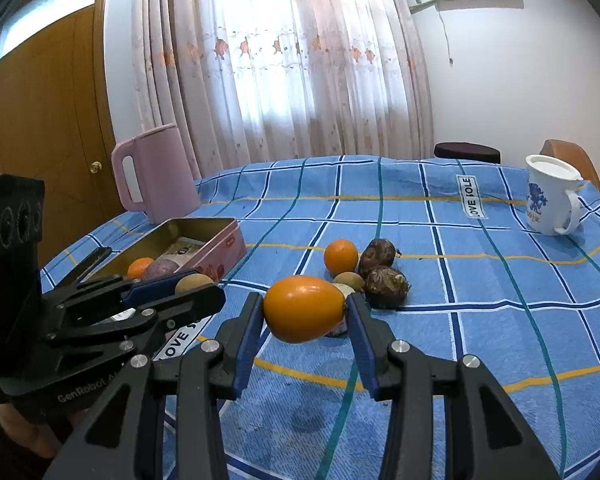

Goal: Organize fruits
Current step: 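Carry the kiwi and orange with both tools over the tin box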

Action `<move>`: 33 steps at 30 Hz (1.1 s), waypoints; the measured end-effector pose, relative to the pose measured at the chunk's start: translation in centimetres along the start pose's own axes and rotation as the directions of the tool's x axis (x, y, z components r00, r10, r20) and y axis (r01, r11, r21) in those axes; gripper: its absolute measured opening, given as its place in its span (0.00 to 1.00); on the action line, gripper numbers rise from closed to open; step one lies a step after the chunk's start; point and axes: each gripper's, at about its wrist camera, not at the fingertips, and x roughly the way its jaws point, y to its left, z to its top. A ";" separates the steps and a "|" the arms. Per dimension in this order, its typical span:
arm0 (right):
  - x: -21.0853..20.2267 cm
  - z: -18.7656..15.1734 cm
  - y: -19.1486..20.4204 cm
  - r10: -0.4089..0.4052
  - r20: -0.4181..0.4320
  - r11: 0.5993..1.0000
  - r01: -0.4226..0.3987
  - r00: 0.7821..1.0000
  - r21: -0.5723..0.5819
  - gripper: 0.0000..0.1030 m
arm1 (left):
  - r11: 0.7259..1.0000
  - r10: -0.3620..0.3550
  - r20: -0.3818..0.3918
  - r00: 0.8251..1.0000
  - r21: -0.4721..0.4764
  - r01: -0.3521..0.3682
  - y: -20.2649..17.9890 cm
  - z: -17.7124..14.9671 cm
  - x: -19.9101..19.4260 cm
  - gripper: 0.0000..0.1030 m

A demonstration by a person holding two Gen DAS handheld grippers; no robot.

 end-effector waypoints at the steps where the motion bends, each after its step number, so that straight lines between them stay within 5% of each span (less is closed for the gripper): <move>1: -0.1 0.0 0.0 -0.001 0.006 1.000 0.001 1.000 0.000 0.43 | 1.000 0.001 0.003 1.000 0.002 -0.001 0.0 0.0 -0.1 0.26; 33: -1.5 0.5 1.8 -0.018 0.087 0.998 0.024 0.996 -0.065 0.43 | 0.997 0.071 0.109 0.992 0.021 -0.074 0.6 1.4 -3.6 0.26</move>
